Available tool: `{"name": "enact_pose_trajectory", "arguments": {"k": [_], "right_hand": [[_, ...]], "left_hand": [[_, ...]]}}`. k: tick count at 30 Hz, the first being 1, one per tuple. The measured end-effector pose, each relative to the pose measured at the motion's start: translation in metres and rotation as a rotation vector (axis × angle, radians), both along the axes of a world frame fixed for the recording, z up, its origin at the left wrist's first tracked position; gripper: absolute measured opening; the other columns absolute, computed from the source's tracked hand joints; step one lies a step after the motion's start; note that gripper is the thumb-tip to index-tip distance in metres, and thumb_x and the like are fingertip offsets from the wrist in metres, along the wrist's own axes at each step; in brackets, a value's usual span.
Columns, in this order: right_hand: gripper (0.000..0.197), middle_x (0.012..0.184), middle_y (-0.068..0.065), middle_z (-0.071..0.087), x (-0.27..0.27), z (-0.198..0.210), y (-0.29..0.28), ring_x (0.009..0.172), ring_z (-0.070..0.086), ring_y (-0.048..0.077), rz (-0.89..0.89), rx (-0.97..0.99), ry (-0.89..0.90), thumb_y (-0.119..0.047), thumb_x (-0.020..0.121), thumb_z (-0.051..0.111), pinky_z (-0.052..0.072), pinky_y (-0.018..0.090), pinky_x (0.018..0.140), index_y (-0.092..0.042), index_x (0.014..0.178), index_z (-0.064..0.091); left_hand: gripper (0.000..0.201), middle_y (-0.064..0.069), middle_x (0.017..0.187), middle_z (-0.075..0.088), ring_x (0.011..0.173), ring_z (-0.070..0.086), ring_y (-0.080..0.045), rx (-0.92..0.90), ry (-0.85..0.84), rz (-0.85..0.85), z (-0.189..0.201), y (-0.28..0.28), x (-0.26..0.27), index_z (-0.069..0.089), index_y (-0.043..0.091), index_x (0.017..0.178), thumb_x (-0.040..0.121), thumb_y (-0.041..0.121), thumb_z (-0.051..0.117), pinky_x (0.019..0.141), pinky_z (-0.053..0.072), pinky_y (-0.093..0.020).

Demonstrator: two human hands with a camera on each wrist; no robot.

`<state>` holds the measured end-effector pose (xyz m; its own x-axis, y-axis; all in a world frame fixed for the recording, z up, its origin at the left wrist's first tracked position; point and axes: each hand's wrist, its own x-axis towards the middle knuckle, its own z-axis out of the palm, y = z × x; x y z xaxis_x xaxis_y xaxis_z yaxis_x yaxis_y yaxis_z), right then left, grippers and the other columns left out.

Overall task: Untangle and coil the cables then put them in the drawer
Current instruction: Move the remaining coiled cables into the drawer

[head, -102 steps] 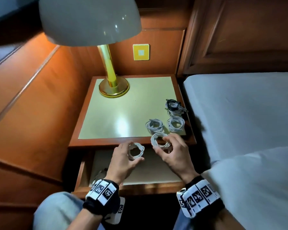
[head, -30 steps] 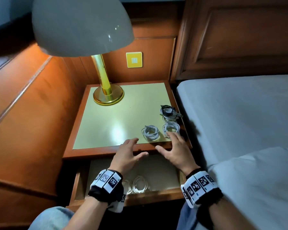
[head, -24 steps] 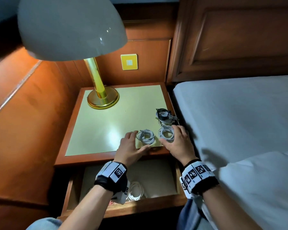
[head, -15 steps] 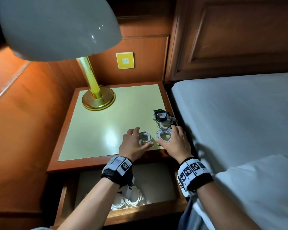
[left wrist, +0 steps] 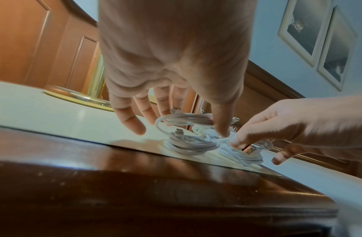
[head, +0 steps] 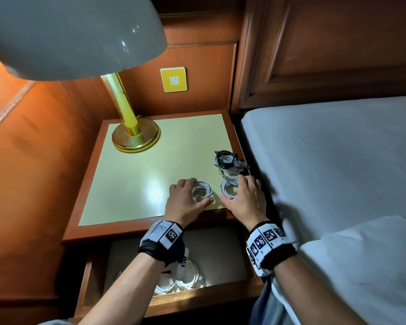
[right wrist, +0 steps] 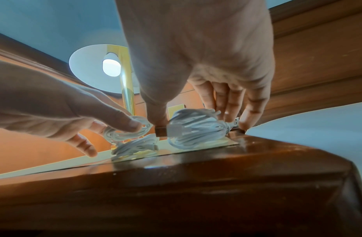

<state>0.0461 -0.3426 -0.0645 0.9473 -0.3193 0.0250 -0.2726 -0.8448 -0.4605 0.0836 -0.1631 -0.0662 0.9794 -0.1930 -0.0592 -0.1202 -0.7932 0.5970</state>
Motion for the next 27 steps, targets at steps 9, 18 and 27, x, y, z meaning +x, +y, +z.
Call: {"name": "enact_pose_trajectory", "arguments": {"k": [9, 18, 27], "right_hand": [[0.06, 0.121, 0.011, 0.058, -0.007, 0.006, -0.003, 0.116, 0.051, 0.034, -0.021, 0.146, -0.111, -0.043, 0.074, 0.08, 0.047, 0.041, 0.094, -0.01, 0.12, 0.06], [0.066, 0.124, 0.009, 0.06, -0.046, 0.027, 0.01, 0.115, 0.058, 0.024, 0.036, 0.261, -0.245, -0.037, 0.075, 0.084, 0.036, 0.016, 0.094, -0.009, 0.13, 0.061], [0.07, 0.122, 0.002, 0.057, -0.109, -0.004, 0.036, 0.114, 0.059, 0.018, 0.183, 0.327, 0.029, -0.04, 0.073, 0.085, 0.043, 0.022, 0.098, -0.011, 0.131, 0.059]], "left_hand": [[0.073, -0.005, 0.134, 0.055, 0.123, 0.051, -0.022, -0.135, -0.034, 0.009, 0.006, 0.007, -0.004, 0.053, 0.015, 0.138, 0.077, 0.044, 0.081, 0.102, 0.041, -0.029], [0.07, -0.005, 0.129, 0.057, 0.119, 0.056, -0.018, -0.19, -0.12, -0.03, 0.017, 0.035, -0.047, 0.055, 0.012, 0.137, 0.078, 0.039, 0.084, 0.101, 0.039, -0.019], [0.072, -0.002, 0.126, 0.057, 0.116, 0.055, -0.012, -0.144, -0.028, -0.076, -0.02, 0.062, -0.119, 0.057, 0.013, 0.136, 0.075, 0.042, 0.085, 0.1, 0.036, -0.015]]}}
